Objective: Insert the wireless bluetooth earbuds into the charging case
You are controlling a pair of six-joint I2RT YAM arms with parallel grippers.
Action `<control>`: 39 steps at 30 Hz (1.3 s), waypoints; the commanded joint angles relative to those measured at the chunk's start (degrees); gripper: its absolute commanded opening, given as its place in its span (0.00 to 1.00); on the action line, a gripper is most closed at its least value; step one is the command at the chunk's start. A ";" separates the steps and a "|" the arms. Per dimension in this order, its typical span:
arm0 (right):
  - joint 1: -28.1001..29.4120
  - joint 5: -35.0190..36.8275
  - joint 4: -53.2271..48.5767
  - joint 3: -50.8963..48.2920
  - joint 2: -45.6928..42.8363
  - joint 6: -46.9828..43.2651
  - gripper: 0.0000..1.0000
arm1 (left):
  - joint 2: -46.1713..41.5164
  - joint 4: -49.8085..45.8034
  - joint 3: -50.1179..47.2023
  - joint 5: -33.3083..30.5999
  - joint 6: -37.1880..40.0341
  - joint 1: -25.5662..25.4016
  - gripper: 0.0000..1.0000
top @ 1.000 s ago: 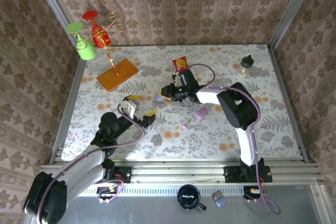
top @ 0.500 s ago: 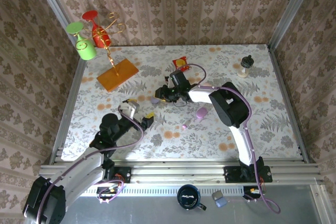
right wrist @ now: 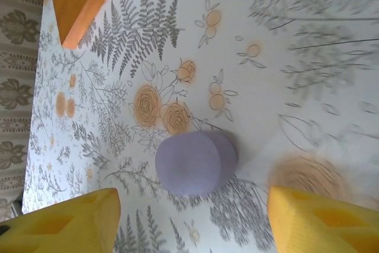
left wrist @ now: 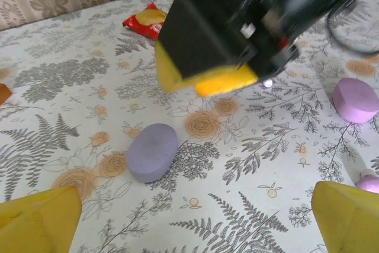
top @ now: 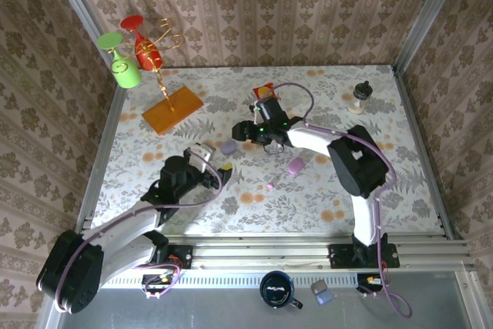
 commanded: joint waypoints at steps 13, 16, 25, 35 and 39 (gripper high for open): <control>-4.65 35.51 -17.01 -24.93 -29.46 2.13 0.81 | 20.49 6.45 13.20 -13.37 -0.24 -10.85 1.00; -2.56 38.98 -17.62 -28.60 -32.02 5.82 0.85 | 20.61 6.51 12.45 -15.70 0.65 -10.85 1.00; 0.29 32.95 -16.11 -26.86 -25.15 8.15 0.76 | 19.62 2.50 12.24 -21.47 0.11 -10.90 1.00; 0.44 30.02 -14.74 -23.42 -20.15 3.58 0.66 | 10.68 -2.13 7.44 -16.97 -7.99 -4.84 1.00; 0.43 26.80 -15.14 -21.55 -17.95 1.15 0.64 | 9.46 -3.77 7.13 -13.24 -7.71 -2.42 1.00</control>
